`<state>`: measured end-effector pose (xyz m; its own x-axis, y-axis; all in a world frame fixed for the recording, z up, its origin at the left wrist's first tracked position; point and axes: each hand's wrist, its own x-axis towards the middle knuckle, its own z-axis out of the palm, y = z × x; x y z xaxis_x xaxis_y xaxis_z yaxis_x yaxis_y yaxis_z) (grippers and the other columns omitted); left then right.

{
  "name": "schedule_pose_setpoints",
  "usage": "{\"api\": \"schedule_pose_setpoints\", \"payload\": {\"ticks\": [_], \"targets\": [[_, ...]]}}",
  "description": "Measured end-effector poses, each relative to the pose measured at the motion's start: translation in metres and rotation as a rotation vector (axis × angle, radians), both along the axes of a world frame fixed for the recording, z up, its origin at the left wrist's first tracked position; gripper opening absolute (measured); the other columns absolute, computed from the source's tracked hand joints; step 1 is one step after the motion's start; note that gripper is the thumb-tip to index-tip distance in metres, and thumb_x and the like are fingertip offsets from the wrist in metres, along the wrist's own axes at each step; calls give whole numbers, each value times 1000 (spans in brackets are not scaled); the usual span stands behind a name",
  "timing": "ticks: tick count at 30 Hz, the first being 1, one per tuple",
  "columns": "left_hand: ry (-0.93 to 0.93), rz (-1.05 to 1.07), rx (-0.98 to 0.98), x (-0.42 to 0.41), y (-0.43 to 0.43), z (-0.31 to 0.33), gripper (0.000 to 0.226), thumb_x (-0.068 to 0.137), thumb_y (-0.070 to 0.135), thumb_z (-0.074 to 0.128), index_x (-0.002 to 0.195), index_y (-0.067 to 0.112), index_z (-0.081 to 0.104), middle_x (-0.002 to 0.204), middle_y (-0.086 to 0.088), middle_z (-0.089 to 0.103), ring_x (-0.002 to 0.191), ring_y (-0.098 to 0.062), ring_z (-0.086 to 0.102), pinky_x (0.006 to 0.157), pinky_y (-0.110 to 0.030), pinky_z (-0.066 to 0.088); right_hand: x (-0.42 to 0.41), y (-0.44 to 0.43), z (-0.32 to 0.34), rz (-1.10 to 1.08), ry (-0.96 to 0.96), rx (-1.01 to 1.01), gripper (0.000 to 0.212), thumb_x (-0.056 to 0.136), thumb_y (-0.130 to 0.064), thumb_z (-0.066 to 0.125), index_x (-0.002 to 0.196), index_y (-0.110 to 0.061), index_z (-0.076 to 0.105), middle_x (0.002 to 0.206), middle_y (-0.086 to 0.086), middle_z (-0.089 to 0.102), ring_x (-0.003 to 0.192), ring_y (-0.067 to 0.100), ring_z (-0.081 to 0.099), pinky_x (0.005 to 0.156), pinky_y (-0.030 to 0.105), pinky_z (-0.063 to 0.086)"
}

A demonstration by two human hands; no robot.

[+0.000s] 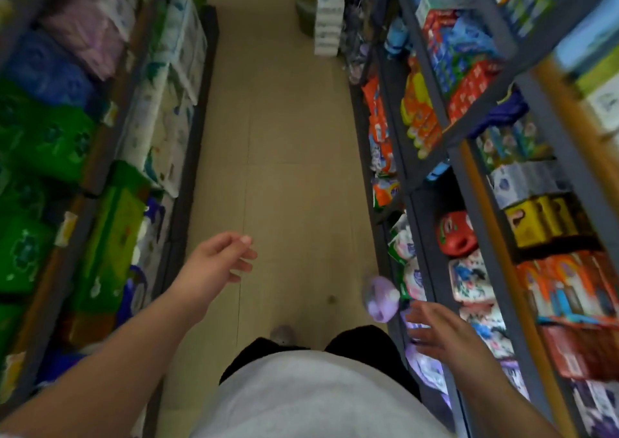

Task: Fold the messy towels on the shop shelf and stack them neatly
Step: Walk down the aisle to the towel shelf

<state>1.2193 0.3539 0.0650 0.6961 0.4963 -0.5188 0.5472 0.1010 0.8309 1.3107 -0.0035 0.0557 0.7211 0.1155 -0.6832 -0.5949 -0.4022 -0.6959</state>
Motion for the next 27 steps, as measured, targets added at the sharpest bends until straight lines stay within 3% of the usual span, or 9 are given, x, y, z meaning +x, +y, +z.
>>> {"api": "schedule_pose_setpoints", "payload": {"ticks": [5,10,14,19,27], "targets": [[8,3,11,107,66,-4,23,101,32,56,107,15,70,100,-5,76,91,-27,71,77,-38,52,115,80,-8,-16,-10,34,20,103,-23,52,107,-15,70,104,13,75,86,27,70,74,36,54],[59,91,24,200,120,-20,21,101,31,56,106,17,70,97,-2,76,92,-27,71,82,-43,54,259,169,-23,84,-30,89,22,102,-25,53,109,-13,70,103,9,74,89,23,67,82,37,52],[91,204,7,267,161,-18,21,98,35,61,106,19,71,96,-2,77,92,-28,71,77,-40,53,382,249,-7,210,-52,101,22,101,-34,54,110,-21,70,106,2,74,95,21,69,84,36,54],[110,267,-12,356,215,-14,20,100,30,57,106,16,72,95,-4,77,92,-30,71,78,-41,53,521,343,26,318,-156,148,22,103,-32,51,113,-21,68,107,3,72,92,17,68,86,37,53],[80,200,-28,541,344,-31,21,101,31,56,105,16,72,95,-3,77,90,-27,71,79,-41,53,671,441,12,233,-173,119,24,103,-37,50,113,-27,69,107,-2,74,100,19,70,88,37,56]]}}
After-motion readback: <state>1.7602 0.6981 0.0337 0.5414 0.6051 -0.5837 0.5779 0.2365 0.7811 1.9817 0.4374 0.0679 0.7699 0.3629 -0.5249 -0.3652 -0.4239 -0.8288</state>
